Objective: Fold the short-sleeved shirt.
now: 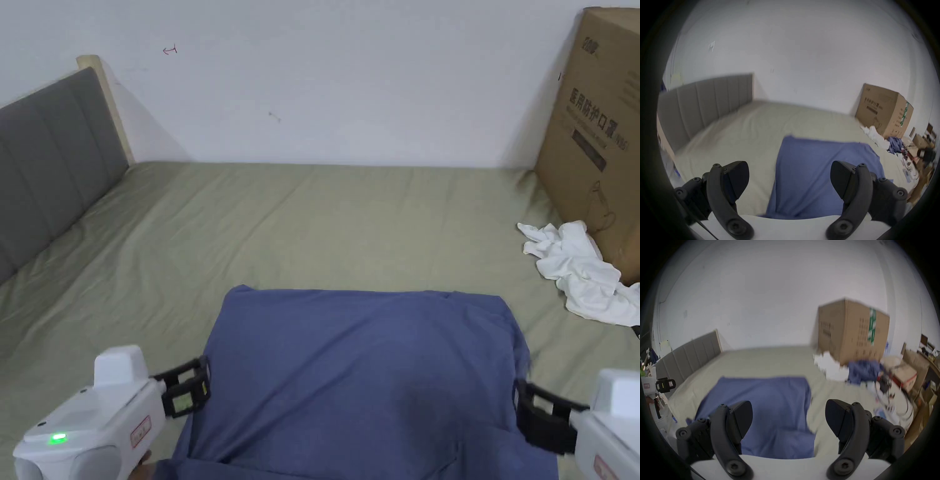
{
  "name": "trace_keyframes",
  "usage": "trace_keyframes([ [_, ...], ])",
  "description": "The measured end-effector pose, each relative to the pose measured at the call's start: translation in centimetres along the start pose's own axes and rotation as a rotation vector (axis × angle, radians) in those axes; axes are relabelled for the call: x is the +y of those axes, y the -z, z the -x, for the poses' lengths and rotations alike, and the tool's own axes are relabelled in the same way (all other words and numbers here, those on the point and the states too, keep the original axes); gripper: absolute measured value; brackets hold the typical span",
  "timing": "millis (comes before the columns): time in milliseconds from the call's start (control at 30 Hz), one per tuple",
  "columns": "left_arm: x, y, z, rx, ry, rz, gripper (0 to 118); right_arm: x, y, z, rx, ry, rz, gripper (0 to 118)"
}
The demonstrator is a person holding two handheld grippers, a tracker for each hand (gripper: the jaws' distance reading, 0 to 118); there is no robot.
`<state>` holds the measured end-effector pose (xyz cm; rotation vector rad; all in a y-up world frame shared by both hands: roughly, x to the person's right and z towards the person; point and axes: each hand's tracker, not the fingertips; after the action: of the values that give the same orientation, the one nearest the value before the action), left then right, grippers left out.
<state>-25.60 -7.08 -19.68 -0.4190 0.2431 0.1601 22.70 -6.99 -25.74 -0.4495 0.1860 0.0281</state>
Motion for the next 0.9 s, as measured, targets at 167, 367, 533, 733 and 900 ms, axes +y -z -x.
trace_keyframes([
  [167,3.2,-1.1,-3.3,0.035,0.122,-0.188,94,3.9,-1.3,1.9,-0.049,-0.074,-0.177,92],
  [367,3.7,-1.7,-5.1,0.045,0.152,-0.286,23,4.7,-1.8,4.2,-0.068,-0.077,-0.236,52],
  [533,3.0,-1.7,-4.7,-0.022,0.107,-0.293,0,4.3,-1.5,5.1,-0.074,-0.069,-0.25,2],
  [733,2.6,-1.4,-4.3,-0.019,0.111,-0.238,0,4.2,-1.4,5.5,-0.068,-0.065,-0.253,0],
  [900,1.7,0.5,-2.7,-0.04,0.112,-0.048,0,3.9,-1.3,5.6,-0.065,-0.066,-0.246,0],
])
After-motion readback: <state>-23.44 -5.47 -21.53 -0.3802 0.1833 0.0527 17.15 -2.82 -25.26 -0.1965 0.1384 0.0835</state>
